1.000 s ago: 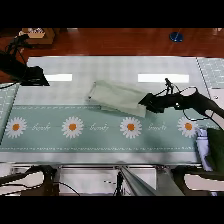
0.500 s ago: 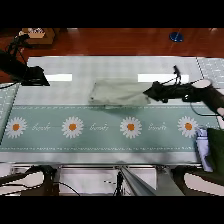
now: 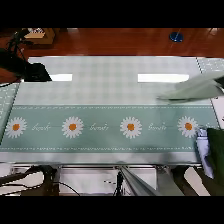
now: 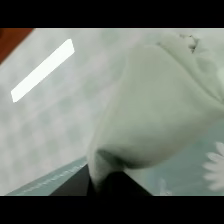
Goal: Fold the shirts.
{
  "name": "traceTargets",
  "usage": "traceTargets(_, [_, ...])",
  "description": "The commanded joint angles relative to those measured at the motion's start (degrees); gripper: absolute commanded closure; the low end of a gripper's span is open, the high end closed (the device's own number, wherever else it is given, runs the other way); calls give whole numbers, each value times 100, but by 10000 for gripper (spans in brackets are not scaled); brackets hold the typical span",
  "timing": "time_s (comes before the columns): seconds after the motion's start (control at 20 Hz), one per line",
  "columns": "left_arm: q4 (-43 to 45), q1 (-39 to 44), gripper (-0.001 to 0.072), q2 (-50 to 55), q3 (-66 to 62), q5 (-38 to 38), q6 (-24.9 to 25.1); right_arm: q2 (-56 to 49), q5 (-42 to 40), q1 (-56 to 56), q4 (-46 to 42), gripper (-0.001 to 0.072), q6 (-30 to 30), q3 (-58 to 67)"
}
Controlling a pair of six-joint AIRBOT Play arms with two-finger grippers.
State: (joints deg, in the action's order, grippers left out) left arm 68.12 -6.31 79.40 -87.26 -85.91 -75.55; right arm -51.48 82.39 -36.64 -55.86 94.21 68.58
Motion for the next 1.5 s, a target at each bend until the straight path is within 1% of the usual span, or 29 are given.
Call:
traceTargets(0.0, [-44, 4, 344, 2, 2, 262, 188, 446, 1805, -1388, -1694, 679, 304, 444])
traceTargets(0.1, [-44, 2, 343, 2, 2, 435, 310, 452, 2433, -1980, -2553, 679, -15, 490])
traceTargets(0.25, [-39, -9, 343, 2, 2, 739, 313, 562, 2411, -2433, -3438, 680, -111, 485])
traceTargets(0.3, [-33, -11, 343, 2, 2, 817, 321, 546, 2411, -2509, -3825, 679, -273, 461])
traceTargets(0.35, [-31, -11, 343, 2, 2, 863, 435, 546, 2409, -2594, -4356, 680, -511, 396])
traceTargets(0.4, [-9, -9, 343, 2, 2, 925, 509, 546, 2406, -2691, -4747, 680, -525, 302])
traceTargets(0.55, [50, -20, 343, 2, 2, 1029, 549, 546, 2402, -3106, -5134, 680, -612, -140])
traceTargets(0.7, [48, -74, 343, 2, 0, 1027, 549, 546, 2402, -3475, -6133, 680, -640, -756])
traceTargets(0.8, [46, -92, 343, 0, 0, 992, 549, 546, 2302, -3709, -6557, 680, -645, -1222])
traceTargets(0.9, [46, -92, 344, 0, -2, 966, 546, 546, 2146, -3982, -6837, 680, -675, -1735])
traceTargets(1.0, [44, -92, 343, 0, -2, 935, 542, 546, 1906, -4291, -6878, 678, -684, -2236])
traceTargets(1.05, [44, -92, 344, 0, -2, 935, 542, 546, 1727, -4444, -6876, 654, -682, -2463])
traceTargets(1.1, [46, -92, 344, 0, -2, 935, 544, 546, 1532, -4559, -6885, 453, -702, -2634])
traceTargets(1.15, [46, -92, 344, 0, -2, 935, 544, 546, 1318, -4656, -6885, 199, -758, -2771])
traceTargets(1.2, [46, -92, 343, 0, -2, 935, 544, 546, 1119, -4717, -6911, 123, -793, -2844])
traceTargets(1.3, [46, -92, 342, 2, -2, 935, 546, 533, 684, -4625, -6870, 127, -761, -2791])
traceTargets(1.35, [44, -92, 341, 2, -2, 938, 546, 461, 409, -4380, -6620, 145, -752, -2610])
traceTargets(1.4, [44, -92, 314, 2, -2, 935, 546, 345, 90, -4030, -6216, 201, -804, -2299])
traceTargets(1.45, [39, -90, 243, 2, -2, 935, 544, 173, -297, -3534, -5611, 204, -970, -1784])
